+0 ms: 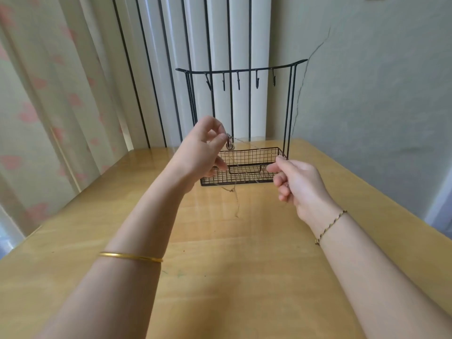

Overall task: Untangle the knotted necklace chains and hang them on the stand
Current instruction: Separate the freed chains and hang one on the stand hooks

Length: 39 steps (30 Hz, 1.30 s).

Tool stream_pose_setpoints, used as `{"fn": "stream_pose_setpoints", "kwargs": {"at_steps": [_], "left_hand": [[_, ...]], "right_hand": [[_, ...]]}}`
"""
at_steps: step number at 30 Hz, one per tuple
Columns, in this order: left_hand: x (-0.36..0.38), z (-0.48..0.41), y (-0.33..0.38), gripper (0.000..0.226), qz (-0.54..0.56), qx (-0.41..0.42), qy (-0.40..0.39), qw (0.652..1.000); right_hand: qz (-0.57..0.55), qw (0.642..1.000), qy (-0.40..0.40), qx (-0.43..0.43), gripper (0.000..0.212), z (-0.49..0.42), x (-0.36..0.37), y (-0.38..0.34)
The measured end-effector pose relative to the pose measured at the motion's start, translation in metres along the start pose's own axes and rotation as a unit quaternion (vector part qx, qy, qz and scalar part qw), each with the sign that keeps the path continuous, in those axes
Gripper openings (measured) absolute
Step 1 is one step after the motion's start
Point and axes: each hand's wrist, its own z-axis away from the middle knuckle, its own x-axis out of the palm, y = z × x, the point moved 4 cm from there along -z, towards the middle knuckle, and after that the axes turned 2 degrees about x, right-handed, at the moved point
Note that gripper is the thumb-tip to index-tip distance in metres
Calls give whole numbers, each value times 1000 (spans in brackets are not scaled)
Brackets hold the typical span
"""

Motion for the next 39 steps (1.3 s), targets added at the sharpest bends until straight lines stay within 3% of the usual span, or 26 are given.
{"fn": "stream_pose_setpoints", "kwargs": {"at_steps": [7, 12, 16, 18, 21, 24, 29, 34, 39], "left_hand": [[-3, 9, -11, 6, -156, 41, 42, 986], [-8, 16, -1, 10, -376, 110, 83, 916], [-8, 19, 2, 10, -449, 140, 99, 877], [-6, 22, 2, 9, -412, 140, 95, 895], [-2, 22, -2, 7, -230, 82, 54, 968], [4, 21, -6, 9, -44, 4, 1, 999], [12, 27, -2, 8, 83, -56, -73, 992], [20, 36, -13, 8, 146, -73, -102, 981], [28, 44, -28, 16, 140, -97, -100, 980]], "right_hand": [[4, 999, 51, -18, 10, 1, -10, 8], [42, 996, 73, -33, 8, 4, -13, 9], [99, 990, 89, -53, 6, 7, -14, 6], [142, 985, 85, -50, 8, 8, -12, 9], [184, 981, 62, -26, 15, 11, -9, 16], [164, 986, 8, 11, 19, 15, -5, 20], [111, 990, -79, 46, 16, 22, 2, 17], [-102, 970, -194, 105, 17, 31, 14, 12], [-7, 987, -163, 17, 22, 34, 13, 3]]}}
